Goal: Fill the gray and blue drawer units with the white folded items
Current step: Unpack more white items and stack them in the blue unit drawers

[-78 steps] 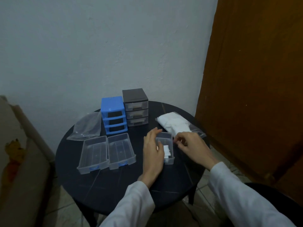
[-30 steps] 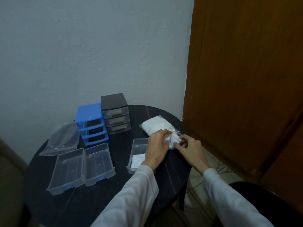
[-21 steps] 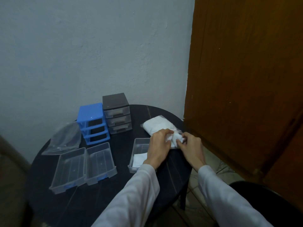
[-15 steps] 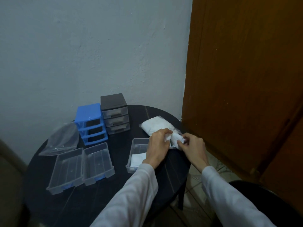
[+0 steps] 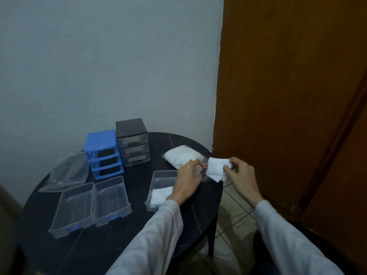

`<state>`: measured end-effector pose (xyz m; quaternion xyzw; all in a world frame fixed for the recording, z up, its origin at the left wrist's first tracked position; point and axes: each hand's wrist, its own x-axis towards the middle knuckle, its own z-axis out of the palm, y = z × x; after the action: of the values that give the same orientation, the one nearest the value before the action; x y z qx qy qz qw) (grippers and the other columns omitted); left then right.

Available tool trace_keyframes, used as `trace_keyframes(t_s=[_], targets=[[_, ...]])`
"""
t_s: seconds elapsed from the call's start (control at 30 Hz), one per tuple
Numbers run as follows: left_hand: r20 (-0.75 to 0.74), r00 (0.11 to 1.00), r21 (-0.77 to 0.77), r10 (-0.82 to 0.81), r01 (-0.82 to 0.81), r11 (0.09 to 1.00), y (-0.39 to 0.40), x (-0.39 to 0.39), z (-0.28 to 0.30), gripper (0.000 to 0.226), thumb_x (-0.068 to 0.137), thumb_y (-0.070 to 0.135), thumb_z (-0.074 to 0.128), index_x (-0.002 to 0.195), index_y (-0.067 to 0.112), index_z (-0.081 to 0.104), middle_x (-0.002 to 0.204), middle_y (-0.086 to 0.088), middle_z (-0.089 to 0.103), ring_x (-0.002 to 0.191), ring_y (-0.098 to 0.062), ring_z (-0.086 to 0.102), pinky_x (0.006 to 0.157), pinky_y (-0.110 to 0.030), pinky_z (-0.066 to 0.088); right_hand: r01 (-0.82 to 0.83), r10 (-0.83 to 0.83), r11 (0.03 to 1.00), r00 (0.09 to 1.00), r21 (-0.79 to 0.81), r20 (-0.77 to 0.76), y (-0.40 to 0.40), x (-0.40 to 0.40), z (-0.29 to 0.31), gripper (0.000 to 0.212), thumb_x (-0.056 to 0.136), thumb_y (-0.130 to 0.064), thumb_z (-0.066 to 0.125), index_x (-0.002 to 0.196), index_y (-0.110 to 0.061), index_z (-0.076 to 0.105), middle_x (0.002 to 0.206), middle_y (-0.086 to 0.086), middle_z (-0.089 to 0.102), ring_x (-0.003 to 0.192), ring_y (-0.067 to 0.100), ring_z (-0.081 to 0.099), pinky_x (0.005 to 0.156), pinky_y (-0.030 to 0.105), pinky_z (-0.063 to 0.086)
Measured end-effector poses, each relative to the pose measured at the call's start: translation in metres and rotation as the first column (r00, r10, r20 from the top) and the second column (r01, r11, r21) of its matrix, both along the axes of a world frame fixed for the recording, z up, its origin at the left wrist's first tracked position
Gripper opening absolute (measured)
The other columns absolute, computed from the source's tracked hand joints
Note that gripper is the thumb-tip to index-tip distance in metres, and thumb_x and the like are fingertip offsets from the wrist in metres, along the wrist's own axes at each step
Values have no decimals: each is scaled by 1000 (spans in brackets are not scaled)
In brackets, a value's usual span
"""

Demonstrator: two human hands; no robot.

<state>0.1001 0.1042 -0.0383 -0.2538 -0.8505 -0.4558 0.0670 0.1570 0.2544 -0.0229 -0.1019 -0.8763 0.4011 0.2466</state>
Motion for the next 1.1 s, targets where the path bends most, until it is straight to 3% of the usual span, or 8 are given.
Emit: trace_keyframes(t_s=[0.13, 0.3, 0.43, 0.53, 0.63, 0.77, 0.9, 1.1], targets=[[37, 999, 123, -31, 26, 992, -11, 8, 6, 23, 88, 2, 52, 99, 18, 64, 117, -1, 61, 115, -12, 50, 102, -32, 41, -43, 38, 995, 998, -93, -59, -5, 1, 11, 9, 92, -10, 53, 100, -11, 57, 91, 0, 55, 71, -1, 48, 53, 4, 41], [-6, 992, 253, 127, -121, 960, -51, 11, 11, 32, 90, -3, 45, 98, 21, 64, 102, 6, 62, 88, 0, 56, 76, -10, 46, -115, 107, 986, 992, -120, -71, -24, -9, 17, 19, 92, -14, 54, 109, -7, 59, 95, 2, 58, 83, 12, 57, 63, 15, 44], [10, 968, 207, 252, -248, 946, -85, 5, 1, 35, 91, -5, 41, 111, 16, 61, 109, 7, 59, 89, 5, 54, 75, 0, 39, -205, 200, 973, 978, -102, -59, -53, -19, 22, 15, 92, -15, 55, 105, -9, 59, 95, 0, 54, 88, 13, 52, 74, 23, 46], [81, 962, 181, 262, -273, 945, -95, 5, -9, 39, 91, -6, 39, 119, 15, 57, 115, 4, 58, 102, -2, 53, 85, -6, 38, -283, 284, 958, 959, -34, -1, -71, -30, 20, 16, 93, -17, 54, 107, -12, 58, 95, -3, 53, 81, 3, 50, 64, 12, 42], [157, 959, 223, 238, -269, 937, -96, 9, -15, 39, 92, -4, 39, 122, 15, 54, 118, 4, 56, 97, 3, 53, 76, 2, 38, -360, 357, 932, 932, 42, 66, -82, -42, 19, 17, 93, -18, 53, 108, -13, 59, 102, 1, 59, 83, 4, 52, 61, 8, 38], [232, 945, 310, 229, -295, 904, -96, 10, -19, 36, 91, 0, 45, 121, 18, 53, 113, 7, 56, 91, 7, 52, 73, -3, 42, -441, 422, 879, 897, 183, 134, -92, -57, 21, 13, 92, -13, 54, 103, -11, 62, 97, 1, 59, 86, 12, 56, 65, 11, 41], [267, 929, 306, 257, -335, 891, -94, 8, -28, 41, 92, -5, 36, 126, 13, 51, 118, -2, 59, 100, -8, 56, 82, -7, 41, -481, 444, 833, 876, 274, 189, -102, -70, 16, 15, 91, -10, 53, 101, -12, 64, 101, 3, 62, 90, 16, 57, 80, 26, 46], [327, 919, 365, 222, -339, 867, -94, 9, -31, 41, 96, 0, 35, 133, 15, 45, 117, 1, 56, 105, -11, 53, 86, -14, 39, -522, 449, 812, 844, 261, 292, -107, -77, 7, 15, 92, -9, 51, 103, -12, 61, 94, 0, 59, 86, 12, 52, 68, 17, 37]])
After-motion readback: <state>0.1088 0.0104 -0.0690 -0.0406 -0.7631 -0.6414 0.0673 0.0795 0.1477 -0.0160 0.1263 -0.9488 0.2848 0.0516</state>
